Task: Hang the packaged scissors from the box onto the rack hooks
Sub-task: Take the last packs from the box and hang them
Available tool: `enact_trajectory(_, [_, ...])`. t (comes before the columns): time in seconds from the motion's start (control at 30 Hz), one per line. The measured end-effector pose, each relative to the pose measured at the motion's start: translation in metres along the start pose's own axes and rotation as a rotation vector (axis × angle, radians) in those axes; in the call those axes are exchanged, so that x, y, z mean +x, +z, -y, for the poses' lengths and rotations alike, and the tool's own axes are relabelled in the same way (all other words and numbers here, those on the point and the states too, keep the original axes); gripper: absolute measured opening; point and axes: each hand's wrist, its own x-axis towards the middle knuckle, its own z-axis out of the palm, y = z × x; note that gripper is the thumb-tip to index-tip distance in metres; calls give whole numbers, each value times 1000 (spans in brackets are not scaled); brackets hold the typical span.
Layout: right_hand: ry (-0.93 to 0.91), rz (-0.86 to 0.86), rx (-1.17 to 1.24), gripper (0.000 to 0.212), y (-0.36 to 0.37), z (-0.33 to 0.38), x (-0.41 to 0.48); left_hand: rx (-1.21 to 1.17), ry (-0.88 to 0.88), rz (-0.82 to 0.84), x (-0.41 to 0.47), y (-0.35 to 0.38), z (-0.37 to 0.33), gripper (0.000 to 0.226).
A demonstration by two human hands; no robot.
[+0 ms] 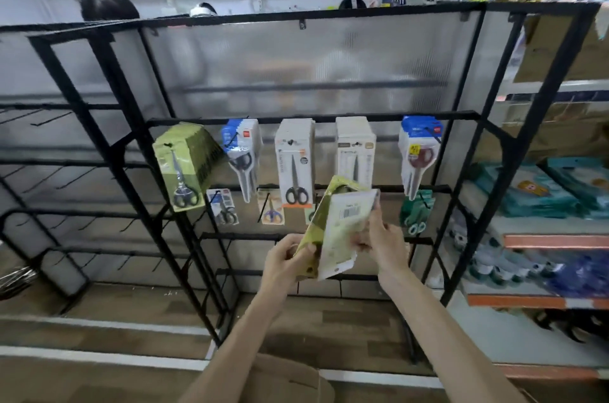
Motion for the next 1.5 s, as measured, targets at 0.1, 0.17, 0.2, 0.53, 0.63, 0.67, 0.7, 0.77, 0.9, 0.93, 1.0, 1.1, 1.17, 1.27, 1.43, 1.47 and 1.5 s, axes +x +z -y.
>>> enact_trajectory(0.1, [152, -24, 219, 40, 17, -9, -13, -49, -26, -94, -23, -49, 16, 22])
enact_trajectory(0.17, [225, 63, 257, 26, 26, -11, -20, -103, -50, -187, -32, -76, 21, 13])
enact_trajectory(0.2, [238, 113, 248, 21, 31, -13, -23, -119, -61, -219, -34, -86, 22, 10])
enact_trajectory(0.53, [-22, 274, -98, 33, 92, -29, -16, -75, -86, -286, -12, -132, 16, 27])
enact_trajectory(0.63, [-71, 348, -147, 36, 111, -33, -2, -53, -106, -320, 2, -147, 17, 28])
enact_trajectory(0.67, [-95, 367, -173, 30, 117, -33, 1, -61, -110, -342, 6, -152, 18, 26])
enact_trajectory(0.7, [-114, 374, -187, 25, 124, -32, 3, -68, -111, -352, 9, -156, 19, 23])
enact_trajectory(0.77, [-107, 376, -171, 20, 140, -35, 3, -50, -110, -352, 12, -164, 19, 20])
enact_trajectory(0.9, [-63, 384, -149, 17, 175, -41, 6, -64, -116, -382, 21, -181, 11, 19])
enact_trajectory(0.93, [-60, 379, -147, 15, 183, -42, 7, -65, -112, -390, 25, -188, 11, 19])
enact_trajectory(1.0, [-60, 358, -150, 11, 202, -43, 10, -45, -94, -401, 32, -203, 10, 17])
enact_trajectory(1.1, [-91, 366, -144, 11, 237, -41, 10, -14, -80, -392, 40, -234, 7, 16])
enact_trajectory(1.17, [-109, 364, -133, 13, 266, -39, 9, 0, -88, -363, 46, -261, 7, 16])
enact_trajectory(1.27, [-149, 327, -113, 15, 315, -29, 3, 19, -80, -344, 53, -307, 6, 13])
enact_trajectory(1.43, [-169, 304, -131, 15, 389, -13, 7, 7, -71, -393, 70, -370, 7, 15])
enact_trajectory(1.47, [-169, 285, -132, 14, 401, -10, 10, 12, -66, -402, 72, -379, 6, 17])
enact_trajectory(1.5, [-169, 267, -136, 12, 411, -6, 13, 15, -51, -412, 74, -386, 4, 19])
